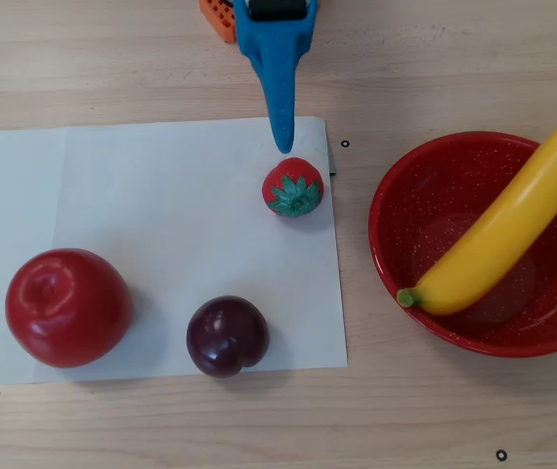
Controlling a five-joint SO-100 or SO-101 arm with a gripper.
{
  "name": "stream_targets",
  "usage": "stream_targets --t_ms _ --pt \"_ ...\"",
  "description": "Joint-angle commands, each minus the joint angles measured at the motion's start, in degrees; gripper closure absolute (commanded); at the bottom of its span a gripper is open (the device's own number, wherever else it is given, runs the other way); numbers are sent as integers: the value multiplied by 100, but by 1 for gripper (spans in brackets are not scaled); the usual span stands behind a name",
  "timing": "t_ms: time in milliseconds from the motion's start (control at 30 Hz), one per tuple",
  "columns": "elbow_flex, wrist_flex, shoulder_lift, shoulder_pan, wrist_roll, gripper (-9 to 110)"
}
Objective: Grasp the banana and put it in the red bowl
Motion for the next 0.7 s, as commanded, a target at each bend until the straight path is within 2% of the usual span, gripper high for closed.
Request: stream_targets --t_ms 0,167,400,667 --pt "53 -334 492 -237 -149 101" --pt "1011 -404 1072 -264 -97 101" --pt "1011 1529 1468 -185 -677 101" --pt "1011 3278 1661 -316 -650 101"
